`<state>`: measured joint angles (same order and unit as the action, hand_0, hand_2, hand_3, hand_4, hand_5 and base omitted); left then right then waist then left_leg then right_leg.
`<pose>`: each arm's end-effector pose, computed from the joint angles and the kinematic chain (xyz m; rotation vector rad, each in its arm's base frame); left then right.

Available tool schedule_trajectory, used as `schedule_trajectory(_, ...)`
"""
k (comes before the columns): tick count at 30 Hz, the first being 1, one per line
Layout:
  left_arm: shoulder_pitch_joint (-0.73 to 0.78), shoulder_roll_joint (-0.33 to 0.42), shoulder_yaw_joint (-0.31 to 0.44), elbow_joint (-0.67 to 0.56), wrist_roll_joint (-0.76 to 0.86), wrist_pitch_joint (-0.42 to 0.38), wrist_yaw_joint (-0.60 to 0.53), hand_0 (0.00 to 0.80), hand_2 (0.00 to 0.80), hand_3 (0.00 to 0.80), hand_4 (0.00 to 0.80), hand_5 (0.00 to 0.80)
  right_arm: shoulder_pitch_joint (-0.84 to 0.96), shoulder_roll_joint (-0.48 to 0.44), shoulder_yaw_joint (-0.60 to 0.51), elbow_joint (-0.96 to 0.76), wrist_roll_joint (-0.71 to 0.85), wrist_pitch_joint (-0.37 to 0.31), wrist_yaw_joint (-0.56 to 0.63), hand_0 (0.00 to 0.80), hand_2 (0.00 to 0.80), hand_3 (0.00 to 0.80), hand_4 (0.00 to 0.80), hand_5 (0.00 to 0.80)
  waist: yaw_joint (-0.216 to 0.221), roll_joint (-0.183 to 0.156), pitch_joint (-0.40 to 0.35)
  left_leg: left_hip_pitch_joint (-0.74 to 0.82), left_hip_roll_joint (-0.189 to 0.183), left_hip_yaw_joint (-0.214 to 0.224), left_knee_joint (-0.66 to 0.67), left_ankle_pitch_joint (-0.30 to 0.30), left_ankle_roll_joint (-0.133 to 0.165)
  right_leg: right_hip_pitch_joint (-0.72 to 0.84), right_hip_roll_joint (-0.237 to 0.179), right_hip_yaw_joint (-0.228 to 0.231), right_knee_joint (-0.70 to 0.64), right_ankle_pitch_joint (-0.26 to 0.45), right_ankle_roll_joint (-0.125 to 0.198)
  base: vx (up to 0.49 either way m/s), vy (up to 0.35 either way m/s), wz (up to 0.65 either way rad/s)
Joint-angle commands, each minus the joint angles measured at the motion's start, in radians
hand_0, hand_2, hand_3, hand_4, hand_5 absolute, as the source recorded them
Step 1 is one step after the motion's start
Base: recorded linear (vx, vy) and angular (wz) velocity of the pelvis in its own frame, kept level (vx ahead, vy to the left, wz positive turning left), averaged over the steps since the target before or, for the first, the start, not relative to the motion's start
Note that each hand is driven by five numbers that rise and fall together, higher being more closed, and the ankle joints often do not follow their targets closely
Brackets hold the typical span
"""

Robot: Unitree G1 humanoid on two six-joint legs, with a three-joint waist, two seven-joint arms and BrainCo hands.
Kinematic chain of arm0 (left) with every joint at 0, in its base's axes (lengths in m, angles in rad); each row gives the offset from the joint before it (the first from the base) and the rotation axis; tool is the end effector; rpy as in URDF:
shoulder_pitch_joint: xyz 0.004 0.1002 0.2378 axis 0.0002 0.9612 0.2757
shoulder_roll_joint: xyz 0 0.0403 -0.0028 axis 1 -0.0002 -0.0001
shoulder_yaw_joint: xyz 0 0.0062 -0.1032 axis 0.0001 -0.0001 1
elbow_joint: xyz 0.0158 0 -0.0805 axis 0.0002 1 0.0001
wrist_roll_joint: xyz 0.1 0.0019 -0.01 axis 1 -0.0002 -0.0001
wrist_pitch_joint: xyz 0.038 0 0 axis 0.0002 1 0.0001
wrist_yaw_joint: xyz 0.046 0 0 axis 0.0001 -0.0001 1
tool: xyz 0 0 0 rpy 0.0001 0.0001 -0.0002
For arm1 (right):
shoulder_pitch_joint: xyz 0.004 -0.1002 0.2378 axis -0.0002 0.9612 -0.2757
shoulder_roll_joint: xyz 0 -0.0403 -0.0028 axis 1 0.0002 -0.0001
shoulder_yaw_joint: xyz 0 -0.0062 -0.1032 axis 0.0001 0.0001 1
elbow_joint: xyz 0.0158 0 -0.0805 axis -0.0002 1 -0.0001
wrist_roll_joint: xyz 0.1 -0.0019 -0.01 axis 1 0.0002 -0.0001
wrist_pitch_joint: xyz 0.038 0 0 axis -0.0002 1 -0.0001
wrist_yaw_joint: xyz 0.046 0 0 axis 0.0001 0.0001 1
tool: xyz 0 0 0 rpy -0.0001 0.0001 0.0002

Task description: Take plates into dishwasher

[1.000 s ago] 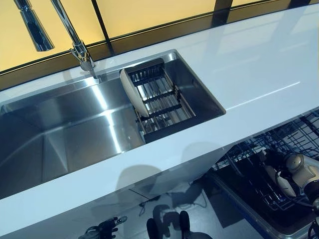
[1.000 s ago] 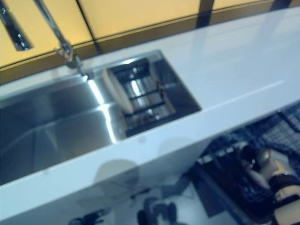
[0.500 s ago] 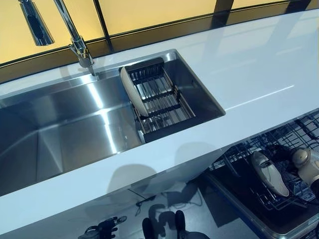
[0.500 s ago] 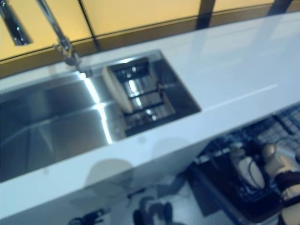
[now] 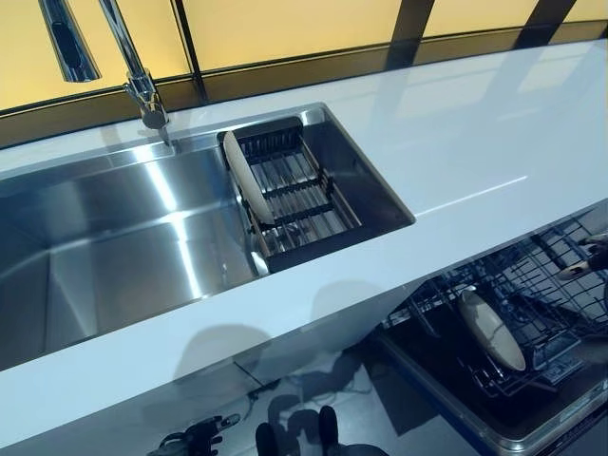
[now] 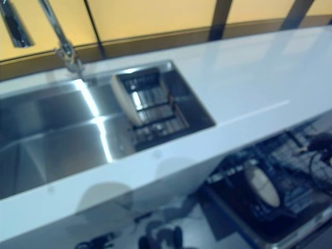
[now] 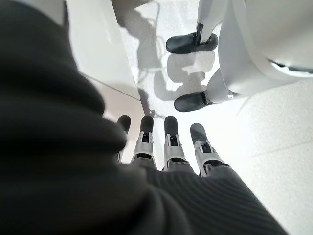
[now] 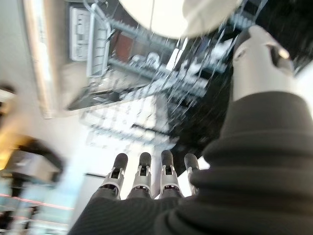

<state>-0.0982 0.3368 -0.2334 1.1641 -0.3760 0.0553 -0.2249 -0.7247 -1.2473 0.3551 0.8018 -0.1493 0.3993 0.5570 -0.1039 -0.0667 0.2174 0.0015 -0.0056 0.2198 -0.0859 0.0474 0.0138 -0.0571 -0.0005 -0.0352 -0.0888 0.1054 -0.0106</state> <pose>0.1154 0.2460 -0.0971 -0.0246 1.1189 -0.0075 0.2419 -0.4088 0.2279 -1.0136 0.8508 -0.2545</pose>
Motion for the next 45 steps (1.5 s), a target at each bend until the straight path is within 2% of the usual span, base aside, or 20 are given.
schedule_trajectory(1, -0.005, 0.039, -0.01, 0.057, -0.015, -0.016, -0.004, 0.0, 0.0, 0.0, 0.0, 0.0, -0.115, -0.063, 0.056, 0.115, -0.022, 0.042, 0.059, 0.0, 0.0, 0.0, 0.0, 0.0, 0.02, -0.038, -0.064, 0.031, 0.028, -0.033, -0.001, -0.079, -0.011, 0.036, -0.005, 0.017, 0.002, -0.053, 0.055, 0.045, 0.031, -0.01)
schedule_trajectory(3, -0.005, 0.04, -0.012, 0.061, -0.017, -0.018, -0.001, 0.0, 0.0, 0.0, 0.0, 0.0, -0.139, -0.073, 0.072, 0.164, -0.074, 0.034, 0.056, 0.0, 0.0, 0.0, 0.0, 0.0, 0.026, -0.042, -0.068, 0.033, 0.028, -0.036, -0.001, -0.079, -0.009, 0.04, -0.004, 0.016, 0.002, -0.054, 0.054, 0.019, 0.011, 0.0)
schedule_trajectory(7, -0.004, 0.046, -0.022, 0.073, -0.017, -0.026, -0.001, 0.0, 0.0, 0.0, 0.0, 0.0, -0.265, -0.115, 0.171, 0.267, -0.148, -0.017, -0.026, 0.0, 0.0, 0.0, 0.0, 0.0, 0.043, -0.05, -0.074, 0.037, 0.029, -0.044, -0.001, -0.079, -0.008, 0.048, -0.004, 0.011, 0.002, -0.054, 0.054, 0.01, 0.0, 0.0)
schedule_trajectory(11, 0.008, 0.056, -0.043, 0.067, -0.039, -0.024, 0.001, 0.0, 0.0, 0.0, 0.0, 0.0, -0.479, -0.148, 0.34, 0.274, -0.179, -0.03, -0.122, 0.0, 0.0, 0.0, 0.0, 0.0, 0.056, -0.052, -0.081, 0.038, 0.025, -0.059, -0.001, -0.076, -0.007, 0.053, -0.003, 0.012, 0.002, -0.057, 0.055, 0.04, 0.008, 0.01)
schedule_trajectory(13, 0.008, 0.058, -0.049, 0.061, -0.052, -0.02, 0.004, 0.0, 0.0, 0.0, 0.0, 0.0, -0.55, -0.153, 0.393, 0.263, -0.14, -0.043, -0.169, 0.0, 0.0, 0.0, 0.0, 0.0, 0.06, -0.052, -0.08, 0.037, 0.024, -0.063, -0.001, -0.074, -0.009, 0.054, -0.004, 0.008, 0.002, -0.058, 0.056, 0.0, 0.0, 0.0)
schedule_trajectory(14, 0.01, 0.056, -0.053, 0.059, -0.058, -0.023, 0.007, 0.0, 0.0, 0.0, 0.0, 0.0, -0.587, -0.15, 0.419, 0.253, -0.123, -0.074, -0.199, 0.0, 0.0, 0.0, 0.0, 0.0, 0.062, -0.05, -0.079, 0.036, 0.024, -0.066, -0.001, -0.074, -0.009, 0.054, -0.005, 0.005, 0.002, -0.059, 0.056, 0.0, 0.0, 0.0)
schedule_trajectory(16, 0.015, 0.053, -0.062, 0.05, -0.076, -0.027, 0.019, 0.0, 0.0, 0.0, 0.0, 0.0, -0.682, -0.126, 0.49, 0.185, -0.035, -0.094, -0.292, 0.0, 0.0, 0.0, 0.0, 0.0, 0.068, -0.047, -0.08, 0.032, 0.019, -0.078, -0.001, -0.071, -0.01, 0.052, -0.007, 0.001, 0.002, -0.061, 0.055, 0.037, 0.038, 0.04)
schedule_trajectory(17, 0.016, 0.051, -0.064, 0.044, -0.082, -0.022, 0.022, 0.0, 0.0, 0.0, 0.0, 0.0, -0.712, -0.113, 0.509, 0.134, -0.034, -0.079, -0.327, 0.0, 0.0, 0.0, 0.0, 0.0, 0.07, -0.044, -0.081, 0.029, 0.017, -0.083, -0.001, -0.07, -0.011, 0.051, -0.008, -0.001, 0.002, -0.062, 0.055, 0.033, 0.039, 0.06)
schedule_trajectory(20, 0.021, 0.046, -0.073, 0.028, -0.103, -0.012, 0.031, 0.0, 0.0, 0.0, 0.0, 0.0, -0.756, -0.092, 0.543, 0.032, -0.028, -0.124, -0.457, 0.0, 0.0, 0.0, 0.0, 0.0, 0.078, -0.038, -0.079, 0.017, 0.012, -0.099, -0.001, -0.067, -0.011, 0.047, -0.011, -0.015, 0.002, -0.066, 0.054, 0.024, 0.033, 0.17)
schedule_trajectory(21, 0.022, 0.045, -0.074, 0.023, -0.109, -0.009, 0.033, 0.0, 0.0, 0.0, 0.0, 0.0, -0.769, -0.082, 0.55, -0.021, -0.011, -0.106, -0.496, 0.0, 0.0, 0.0, 0.0, 0.0, 0.082, -0.036, -0.082, 0.005, 0.009, -0.105, -0.001, -0.062, -0.009, 0.038, -0.012, -0.02, 0.002, -0.065, 0.054, 0.006, 0.025, 0.21)
schedule_trajectory(25, 0.016, 0.035, -0.08, 0.01, -0.135, -0.014, 0.042, 0.0, 0.0, 0.0, 0.0, 0.0, -0.764, -0.049, 0.521, -0.144, -0.051, -0.192, -0.649, 0.0, 0.0, 0.0, 0.0, 0.0, 0.096, -0.029, -0.074, -0.024, 0.001, -0.13, -0.001, -0.054, -0.007, 0.022, -0.017, -0.046, 0.002, -0.067, 0.055, -0.001, 0.021, 0.21)
schedule_trajectory(29, 0.009, 0.034, -0.082, -0.006, -0.151, -0.014, 0.056, 0.0, 0.0, 0.0, 0.0, 0.0, -0.751, -0.039, 0.519, -0.229, -0.118, -0.273, -0.716, 0.0, 0.0, 0.0, 0.0, 0.0, 0.108, -0.021, -0.057, -0.05, -0.008, -0.154, -0.001, -0.047, -0.002, 0.009, -0.024, -0.074, 0.002, -0.068, 0.058, -0.006, 0.025, 0.32)
schedule_trajectory(33, 0.015, 0.039, -0.081, -0.023, -0.165, -0.022, 0.049, 0.0, 0.0, 0.0, 0.0, 0.0, -0.721, -0.017, 0.512, -0.287, -0.147, -0.293, -0.737, 0.0, 0.0, 0.0, 0.0, 0.0, 0.122, -0.012, -0.036, -0.073, -0.017, -0.175, -0.001, -0.038, -0.001, -0.004, -0.03, -0.097, 0.002, -0.066, 0.06, 0.018, 0.026, 0.18)
schedule_trajectory(37, 0.007, 0.039, -0.094, -0.028, -0.193, -0.042, 0.043, 0.0, 0.0, 0.0, 0.0, 0.0, -0.774, 0.013, 0.566, -0.259, -0.229, -0.345, -0.813, 0.0, 0.0, 0.0, 0.0, 0.0, 0.139, 0.0, 0.0, -0.119, -0.021, -0.184, -0.001, -0.02, -0.004, -0.042, -0.036, -0.123, 0.002, -0.055, 0.063, -0.042, 0.037, 0.17)
schedule_trajectory(41, 0.004, 0.04, -0.098, -0.044, -0.225, -0.074, 0.048, 0.0, 0.0, 0.0, 0.0, 0.0, -0.822, 0.039, 0.629, -0.257, -0.363, -0.356, -0.847, 0.0, 0.0, 0.0, 0.0, 0.0, 0.156, 0.013, 0.03, -0.156, -0.029, -0.202, -0.001, -0.004, -0.007, -0.071, -0.04, -0.144, 0.002, -0.048, 0.066, -0.032, 0.04, 0.18)
schedule_trajectory(45, 0.001, 0.051, -0.091, -0.051, -0.248, -0.084, 0.04, 0.0, 0.0, 0.0, 0.0, 0.0, -0.837, 0.035, 0.662, -0.261, -0.407, -0.366, -0.883, 0.0, 0.0, 0.0, 0.0, 0.0, 0.166, 0.016, 0.048, -0.18, -0.034, -0.215, -0.001, 0.008, -0.007, -0.087, -0.046, -0.17, 0.002, -0.043, 0.071, -0.023, 0.02, 0.16)
